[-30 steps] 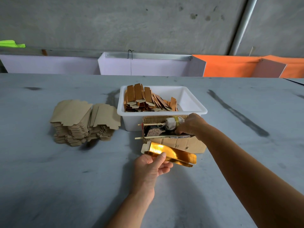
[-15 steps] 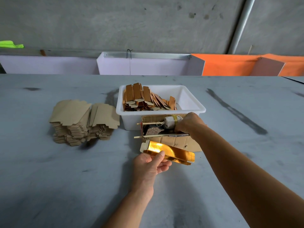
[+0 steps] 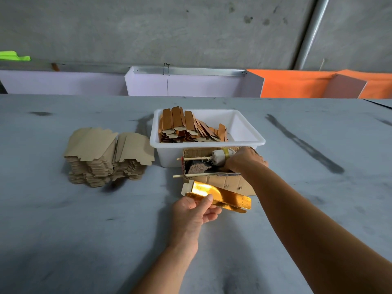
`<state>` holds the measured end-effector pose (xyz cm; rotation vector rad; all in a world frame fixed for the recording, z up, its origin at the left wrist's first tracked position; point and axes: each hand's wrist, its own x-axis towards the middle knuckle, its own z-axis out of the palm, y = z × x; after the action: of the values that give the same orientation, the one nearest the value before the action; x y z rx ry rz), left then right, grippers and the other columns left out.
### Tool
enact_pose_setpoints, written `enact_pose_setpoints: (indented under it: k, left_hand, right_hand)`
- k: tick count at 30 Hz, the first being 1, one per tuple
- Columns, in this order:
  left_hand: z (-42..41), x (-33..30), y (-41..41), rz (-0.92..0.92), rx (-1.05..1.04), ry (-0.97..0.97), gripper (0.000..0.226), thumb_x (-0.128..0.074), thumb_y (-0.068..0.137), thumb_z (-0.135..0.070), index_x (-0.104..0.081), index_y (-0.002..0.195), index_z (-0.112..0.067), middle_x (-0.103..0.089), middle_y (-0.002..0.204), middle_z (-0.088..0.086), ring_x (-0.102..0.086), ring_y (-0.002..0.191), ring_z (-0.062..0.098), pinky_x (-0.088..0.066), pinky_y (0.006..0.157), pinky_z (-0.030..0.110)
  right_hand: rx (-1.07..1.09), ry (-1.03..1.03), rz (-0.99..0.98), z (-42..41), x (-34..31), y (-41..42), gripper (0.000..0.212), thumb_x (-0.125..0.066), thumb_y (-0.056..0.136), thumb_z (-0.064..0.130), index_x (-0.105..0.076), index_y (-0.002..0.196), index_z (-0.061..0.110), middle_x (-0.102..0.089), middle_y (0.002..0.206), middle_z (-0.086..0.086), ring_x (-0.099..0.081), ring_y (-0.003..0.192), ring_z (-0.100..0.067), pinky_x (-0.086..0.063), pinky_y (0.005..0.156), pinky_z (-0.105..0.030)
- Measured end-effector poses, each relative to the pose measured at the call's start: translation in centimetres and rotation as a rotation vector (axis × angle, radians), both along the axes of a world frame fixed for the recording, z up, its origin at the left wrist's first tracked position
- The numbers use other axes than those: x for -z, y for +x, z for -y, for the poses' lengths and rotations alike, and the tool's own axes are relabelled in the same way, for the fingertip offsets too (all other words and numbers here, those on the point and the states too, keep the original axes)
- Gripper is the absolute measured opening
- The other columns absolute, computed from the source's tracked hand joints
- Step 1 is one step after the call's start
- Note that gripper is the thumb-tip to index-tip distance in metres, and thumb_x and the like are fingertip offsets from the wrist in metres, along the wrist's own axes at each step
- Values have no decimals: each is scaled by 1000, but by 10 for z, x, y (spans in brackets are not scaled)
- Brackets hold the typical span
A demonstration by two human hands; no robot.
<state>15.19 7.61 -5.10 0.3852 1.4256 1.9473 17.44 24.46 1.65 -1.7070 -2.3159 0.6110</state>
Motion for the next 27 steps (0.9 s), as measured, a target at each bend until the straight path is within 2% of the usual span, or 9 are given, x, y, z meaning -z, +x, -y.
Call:
enact_pose_setpoints:
  k: [6, 13, 17, 21, 25, 27]
  left_hand:
    - [1, -1, 1, -13, 8, -9, 11, -66, 84, -12, -65, 82, -1, -71, 66, 14, -71, 64, 27, -55, 55, 26]
    - [0, -2, 1, -21, 10, -12, 10, -66, 84, -11, -64, 83, -1, -71, 66, 13, -70, 63, 25, -56, 55, 26]
    - [-1, -2, 1, -23, 12, 16, 8, -63, 86, -5, -64, 78, -3, -69, 61, 10, -69, 57, 21, -54, 52, 22]
    - [-5, -1, 5, -38, -8, 29, 12, -61, 86, -1, -64, 74, -3, -68, 57, 8, -67, 54, 18, -53, 51, 21]
    - [-9, -2, 6, -1, -54, 31, 11, -62, 85, 2, -62, 75, -3, -68, 57, 7, -67, 52, 16, -53, 50, 21]
    - [-12, -4, 6, 32, -73, 35, 10, -62, 85, 2, -61, 76, -2, -68, 57, 8, -66, 51, 17, -53, 49, 21]
  right_hand:
    - [27, 8, -43, -2, 2, 0, 39, -68, 82, 32, -54, 113, 12, -59, 105, -8, -53, 105, -25, -42, 98, -39]
    - [28, -83, -109, -5, 0, -2, 38, -76, 75, 30, -51, 99, 14, -58, 98, -7, -55, 100, -23, -48, 94, -38]
    - [-8, -131, -136, -8, -5, -1, 39, -76, 75, 24, -45, 98, 14, -54, 90, -6, -56, 92, -20, -50, 90, -35]
    - [-72, -94, -78, -7, -16, 1, 32, -74, 76, 13, -46, 90, 11, -47, 74, -5, -47, 65, -14, -48, 70, -28]
    - [-117, -31, 9, 0, -27, 1, 28, -72, 76, 7, -45, 81, 8, -47, 68, -5, -49, 63, -13, -38, 49, -20]
    - [-119, -29, 14, 3, -31, 1, 28, -73, 74, 4, -46, 79, 7, -51, 68, -6, -57, 70, -17, -38, 46, -20]
